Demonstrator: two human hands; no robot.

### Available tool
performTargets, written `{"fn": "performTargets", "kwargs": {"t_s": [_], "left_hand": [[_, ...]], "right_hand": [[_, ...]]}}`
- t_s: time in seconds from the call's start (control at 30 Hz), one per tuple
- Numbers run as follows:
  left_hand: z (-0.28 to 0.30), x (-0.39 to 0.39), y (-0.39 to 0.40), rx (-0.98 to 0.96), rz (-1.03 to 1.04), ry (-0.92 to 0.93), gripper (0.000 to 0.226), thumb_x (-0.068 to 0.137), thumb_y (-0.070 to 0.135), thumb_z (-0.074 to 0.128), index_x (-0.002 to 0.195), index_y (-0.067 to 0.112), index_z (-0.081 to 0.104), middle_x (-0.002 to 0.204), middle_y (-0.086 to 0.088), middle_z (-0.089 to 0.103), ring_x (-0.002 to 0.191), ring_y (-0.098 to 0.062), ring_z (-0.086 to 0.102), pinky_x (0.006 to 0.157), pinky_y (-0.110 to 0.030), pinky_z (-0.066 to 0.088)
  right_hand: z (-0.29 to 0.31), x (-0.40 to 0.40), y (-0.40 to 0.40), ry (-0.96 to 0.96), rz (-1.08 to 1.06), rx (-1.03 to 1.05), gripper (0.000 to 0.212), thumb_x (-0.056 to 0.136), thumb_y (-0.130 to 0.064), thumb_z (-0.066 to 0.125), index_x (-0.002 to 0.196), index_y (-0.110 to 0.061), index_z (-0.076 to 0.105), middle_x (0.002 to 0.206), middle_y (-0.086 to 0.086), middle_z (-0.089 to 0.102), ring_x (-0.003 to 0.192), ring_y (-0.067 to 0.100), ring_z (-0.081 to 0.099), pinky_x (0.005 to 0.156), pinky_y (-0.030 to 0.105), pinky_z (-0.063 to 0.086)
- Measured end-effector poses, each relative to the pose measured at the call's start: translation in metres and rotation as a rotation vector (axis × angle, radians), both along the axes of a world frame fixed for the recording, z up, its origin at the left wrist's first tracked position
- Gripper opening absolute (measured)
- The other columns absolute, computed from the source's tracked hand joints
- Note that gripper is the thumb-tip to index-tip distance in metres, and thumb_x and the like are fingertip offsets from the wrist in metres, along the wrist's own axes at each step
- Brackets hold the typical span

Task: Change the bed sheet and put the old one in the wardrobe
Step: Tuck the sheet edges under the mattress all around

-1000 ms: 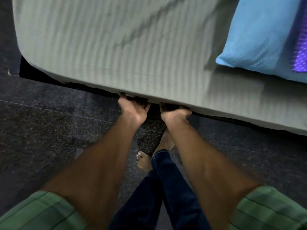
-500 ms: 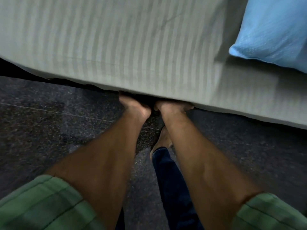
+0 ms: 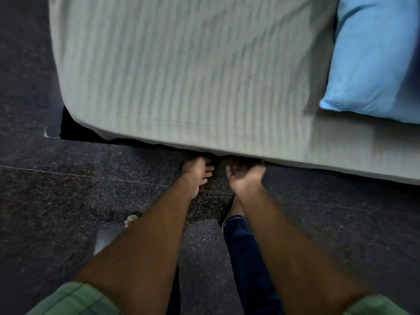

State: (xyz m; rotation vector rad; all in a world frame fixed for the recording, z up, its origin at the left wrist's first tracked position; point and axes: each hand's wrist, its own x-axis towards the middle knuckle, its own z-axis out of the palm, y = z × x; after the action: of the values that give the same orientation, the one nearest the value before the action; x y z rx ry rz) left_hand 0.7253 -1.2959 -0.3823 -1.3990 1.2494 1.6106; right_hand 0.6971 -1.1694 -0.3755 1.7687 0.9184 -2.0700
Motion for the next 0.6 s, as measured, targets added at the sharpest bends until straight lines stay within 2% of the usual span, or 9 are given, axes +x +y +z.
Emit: {"fn": "performTargets", "kwargs": {"t_s": [0.1, 0.23, 0.3, 0.37, 0.4, 0.47, 0.5, 0.53, 0.6], "left_hand": [[0.023, 0.007, -0.023, -0.075, -0.029, 0.033, 0.028, 0.106, 0.028, 0.045, 0.115, 0.016, 0.069, 0.102, -0.002, 0.073, 0.086, -0.014, 0.065, 0.065, -0.029, 0.041], [0.049, 0.021, -0.063, -0.119, 0.076, 0.094, 0.016, 0.103, 0.022, 0.054, 0.094, 0.021, 0.068, 0.086, -0.001, 0.073, 0.073, -0.013, 0.064, 0.065, -0.028, 0.044], [0.055, 0.025, -0.089, -0.133, 0.134, 0.118, 0.016, 0.103, 0.020, 0.055, 0.093, 0.022, 0.067, 0.084, -0.001, 0.073, 0.071, -0.013, 0.064, 0.063, -0.027, 0.044], [0.057, 0.029, -0.108, -0.131, 0.125, 0.140, 0.014, 0.104, 0.018, 0.055, 0.097, 0.021, 0.067, 0.086, 0.000, 0.074, 0.070, -0.011, 0.064, 0.060, -0.025, 0.043], [0.058, 0.029, -0.117, -0.149, 0.101, 0.157, 0.013, 0.103, 0.016, 0.056, 0.100, 0.021, 0.067, 0.090, -0.001, 0.074, 0.069, -0.011, 0.064, 0.058, -0.024, 0.043], [0.053, 0.030, -0.129, -0.216, 0.023, 0.194, 0.011, 0.098, 0.014, 0.061, 0.105, 0.018, 0.069, 0.096, -0.003, 0.076, 0.068, -0.011, 0.065, 0.055, -0.022, 0.046], [0.051, 0.028, -0.131, -0.257, -0.033, 0.218, 0.015, 0.093, 0.018, 0.067, 0.107, 0.016, 0.072, 0.096, -0.003, 0.077, 0.069, -0.012, 0.067, 0.056, -0.020, 0.050], [0.043, 0.028, -0.132, -0.288, -0.087, 0.240, 0.025, 0.086, 0.025, 0.072, 0.109, 0.015, 0.074, 0.094, -0.001, 0.078, 0.072, -0.013, 0.071, 0.063, -0.022, 0.056], [0.028, 0.023, -0.133, -0.313, -0.139, 0.258, 0.038, 0.077, 0.033, 0.069, 0.111, 0.017, 0.076, 0.092, 0.001, 0.079, 0.081, -0.016, 0.076, 0.078, -0.035, 0.062]], "right_hand": [[0.023, 0.026, -0.033, -0.094, 0.242, 0.075, 0.039, 0.107, -0.029, 0.034, 0.129, -0.015, 0.063, 0.118, 0.005, 0.071, 0.088, 0.018, 0.065, 0.073, 0.030, 0.046], [0.049, 0.037, -0.092, -0.095, 0.424, 0.065, 0.022, 0.103, -0.021, 0.052, 0.117, -0.015, 0.067, 0.095, 0.002, 0.075, 0.073, 0.014, 0.065, 0.060, 0.025, 0.047], [0.058, 0.035, -0.121, -0.056, 0.465, 0.104, 0.012, 0.099, -0.015, 0.057, 0.101, -0.015, 0.069, 0.088, 0.004, 0.074, 0.067, 0.015, 0.063, 0.055, 0.024, 0.046], [0.058, 0.032, -0.139, -0.044, 0.491, 0.230, 0.009, 0.095, -0.012, 0.060, 0.091, -0.013, 0.068, 0.082, 0.006, 0.071, 0.063, 0.016, 0.061, 0.048, 0.024, 0.044], [0.056, 0.027, -0.144, -0.047, 0.495, 0.321, 0.008, 0.091, -0.015, 0.063, 0.091, -0.009, 0.068, 0.082, 0.008, 0.071, 0.062, 0.017, 0.062, 0.047, 0.025, 0.045], [0.034, 0.017, -0.144, -0.068, 0.522, 0.504, 0.033, 0.075, -0.030, 0.072, 0.098, -0.006, 0.072, 0.091, 0.011, 0.075, 0.072, 0.025, 0.071, 0.058, 0.032, 0.059], [0.020, 0.012, -0.138, -0.097, 0.547, 0.565, 0.043, 0.069, -0.034, 0.076, 0.102, -0.006, 0.074, 0.098, 0.011, 0.077, 0.079, 0.027, 0.074, 0.067, 0.037, 0.063], [0.007, 0.008, -0.133, -0.121, 0.565, 0.590, 0.044, 0.067, -0.032, 0.080, 0.103, -0.006, 0.075, 0.100, 0.011, 0.077, 0.078, 0.027, 0.075, 0.067, 0.039, 0.064], [0.001, 0.000, -0.126, -0.110, 0.545, 0.561, 0.024, 0.079, -0.018, 0.079, 0.094, -0.001, 0.073, 0.092, 0.015, 0.077, 0.062, 0.023, 0.072, 0.048, 0.029, 0.056]]}}
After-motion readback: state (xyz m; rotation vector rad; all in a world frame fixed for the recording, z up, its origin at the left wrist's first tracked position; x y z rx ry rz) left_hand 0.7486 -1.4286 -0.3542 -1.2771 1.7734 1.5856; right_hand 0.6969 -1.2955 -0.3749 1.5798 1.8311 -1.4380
